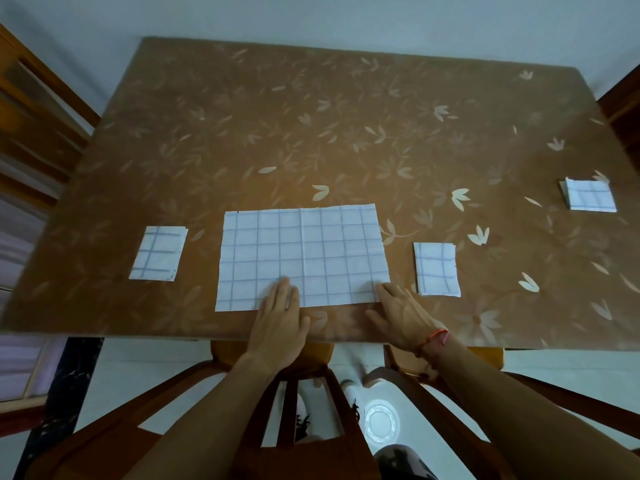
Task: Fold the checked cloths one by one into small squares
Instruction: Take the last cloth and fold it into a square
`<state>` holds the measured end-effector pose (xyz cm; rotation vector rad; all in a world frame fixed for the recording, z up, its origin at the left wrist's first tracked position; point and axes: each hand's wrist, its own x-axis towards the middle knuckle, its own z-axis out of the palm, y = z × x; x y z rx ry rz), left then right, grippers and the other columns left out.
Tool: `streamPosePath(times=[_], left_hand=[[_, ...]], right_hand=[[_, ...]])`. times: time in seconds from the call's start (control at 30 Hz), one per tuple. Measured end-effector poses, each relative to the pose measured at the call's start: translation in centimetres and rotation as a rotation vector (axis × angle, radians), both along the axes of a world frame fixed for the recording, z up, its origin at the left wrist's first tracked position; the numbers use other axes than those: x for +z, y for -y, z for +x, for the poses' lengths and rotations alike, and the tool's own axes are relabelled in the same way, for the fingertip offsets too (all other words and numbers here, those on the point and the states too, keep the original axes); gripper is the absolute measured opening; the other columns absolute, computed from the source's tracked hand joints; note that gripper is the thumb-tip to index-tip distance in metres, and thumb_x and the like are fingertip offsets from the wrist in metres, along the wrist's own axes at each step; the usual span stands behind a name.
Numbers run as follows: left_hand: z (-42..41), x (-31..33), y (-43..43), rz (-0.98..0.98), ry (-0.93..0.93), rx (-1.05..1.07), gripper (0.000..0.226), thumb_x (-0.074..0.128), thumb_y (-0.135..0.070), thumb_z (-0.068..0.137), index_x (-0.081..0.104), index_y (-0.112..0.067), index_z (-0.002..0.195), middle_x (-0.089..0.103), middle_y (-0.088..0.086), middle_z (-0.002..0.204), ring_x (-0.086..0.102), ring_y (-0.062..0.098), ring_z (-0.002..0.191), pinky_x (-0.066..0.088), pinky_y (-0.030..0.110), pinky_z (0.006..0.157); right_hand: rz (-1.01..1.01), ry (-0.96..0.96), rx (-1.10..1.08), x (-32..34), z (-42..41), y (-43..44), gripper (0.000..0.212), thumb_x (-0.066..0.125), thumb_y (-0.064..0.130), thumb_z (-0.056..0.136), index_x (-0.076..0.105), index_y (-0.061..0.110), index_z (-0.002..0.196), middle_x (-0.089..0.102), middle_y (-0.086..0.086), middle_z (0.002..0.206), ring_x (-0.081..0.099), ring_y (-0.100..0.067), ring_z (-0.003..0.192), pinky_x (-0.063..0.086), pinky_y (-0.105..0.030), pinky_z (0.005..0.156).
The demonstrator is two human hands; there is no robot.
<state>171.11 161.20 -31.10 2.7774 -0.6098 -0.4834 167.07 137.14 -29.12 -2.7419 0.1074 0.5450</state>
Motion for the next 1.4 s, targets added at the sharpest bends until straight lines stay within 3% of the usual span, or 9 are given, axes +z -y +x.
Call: streamPosePath(times=[0.27, 0.47, 0.6, 0.8, 0.93, 1.07, 1.2, 1.33, 1.4], left_hand=[[0.8, -0.8, 2.7, 0.064, -0.034, -0.08, 0.061, 0.029, -0.04, 0.101, 0.014, -0.013, 0.153, -0.001, 0.01, 0.162, -0.004, 0.027, 0.149, 0.002, 0.042, 0.119], [0.5, -1.4, 2.8, 0.116, -0.08, -0.076, 0.065, 0.032, -0.042, 0.101, 0.006, -0.014, 0.154, -0.011, 0.008, 0.162, -0.013, 0.026, 0.148, 0.004, 0.046, 0.121], [0.5, -1.4, 2.8, 0.113, -0.077, -0.071, 0.065, 0.033, -0.042, 0.101, 0.006, -0.015, 0.154, -0.011, 0.008, 0.162, -0.013, 0.026, 0.148, 0.004, 0.046, 0.121], [0.5, -1.6, 2.6, 0.069, -0.101, -0.047, 0.065, 0.036, -0.04, 0.101, 0.009, -0.016, 0.154, -0.01, 0.005, 0.162, -0.014, 0.024, 0.148, 0.008, 0.047, 0.121], [0.6, -1.7, 2.4, 0.051, -0.111, -0.042, 0.065, 0.036, -0.038, 0.101, 0.007, -0.016, 0.154, -0.013, 0.003, 0.162, -0.017, 0.022, 0.147, 0.006, 0.046, 0.121], [0.9, -1.9, 2.1, 0.016, -0.123, -0.033, 0.064, 0.038, -0.037, 0.101, 0.009, -0.017, 0.154, -0.011, 0.002, 0.162, -0.016, 0.02, 0.147, 0.004, 0.044, 0.121], [1.0, -2.1, 1.8, -0.003, -0.121, -0.042, 0.062, 0.038, -0.035, 0.101, 0.011, -0.018, 0.154, -0.01, 0.0, 0.162, -0.015, 0.018, 0.147, 0.003, 0.041, 0.122], [1.0, -2.1, 1.6, -0.015, -0.117, -0.05, 0.061, 0.038, -0.035, 0.101, 0.012, -0.018, 0.154, -0.01, 0.0, 0.162, -0.015, 0.017, 0.147, 0.002, 0.04, 0.121], [1.0, -2.1, 1.6, -0.016, -0.114, -0.05, 0.061, 0.038, -0.035, 0.101, 0.011, -0.018, 0.154, -0.01, 0.0, 0.162, -0.016, 0.017, 0.147, 0.0, 0.039, 0.121]], right_hand=[[0.109, -0.01, -0.117, 0.4, 1.4, 1.0, 0.041, 0.055, 0.028, 0.094, 0.053, 0.006, 0.128, 0.054, -0.013, 0.127, 0.051, -0.029, 0.116, 0.043, -0.035, 0.097], [0.208, -0.039, -0.359, 0.4, 3.0, 1.5, 0.054, 0.056, 0.029, 0.092, 0.045, 0.009, 0.141, 0.055, -0.012, 0.127, 0.058, -0.022, 0.105, 0.043, -0.026, 0.088], [0.264, -0.022, -0.519, 0.5, 4.4, 1.8, 0.027, 0.059, 0.023, 0.088, 0.065, 0.005, 0.107, 0.067, -0.017, 0.095, 0.062, -0.031, 0.09, 0.048, -0.035, 0.073], [0.492, -0.106, -0.804, 0.1, 7.4, 2.8, 0.016, 0.063, 0.029, 0.077, 0.066, 0.014, 0.083, 0.064, -0.007, 0.079, 0.064, -0.033, 0.083, 0.056, -0.048, 0.083], [0.595, -0.142, -0.955, -0.4, 9.1, 2.7, 0.017, 0.061, 0.025, 0.083, 0.056, 0.012, 0.073, 0.055, -0.008, 0.061, 0.052, -0.024, 0.052, 0.05, -0.033, 0.056], [0.602, -0.163, -1.0, -0.8, 10.6, 2.7, 0.02, 0.062, 0.036, 0.084, 0.056, 0.018, 0.079, 0.06, -0.003, 0.071, 0.06, -0.018, 0.054, 0.043, -0.024, 0.046], [0.569, -0.143, -0.909, -1.2, 11.5, 3.0, 0.02, 0.064, 0.036, 0.085, 0.059, 0.018, 0.08, 0.054, 0.0, 0.066, 0.048, -0.014, 0.052, 0.037, -0.018, 0.037], [0.534, -0.103, -0.923, -1.4, 11.9, 3.2, 0.03, 0.071, 0.033, 0.081, 0.07, 0.009, 0.099, 0.067, -0.006, 0.09, 0.062, -0.021, 0.079, 0.049, -0.027, 0.068], [0.496, -0.087, -0.913, -1.4, 12.1, 3.0, 0.032, 0.071, 0.035, 0.081, 0.072, 0.005, 0.094, 0.067, -0.007, 0.087, 0.063, -0.023, 0.08, 0.05, -0.03, 0.071]])
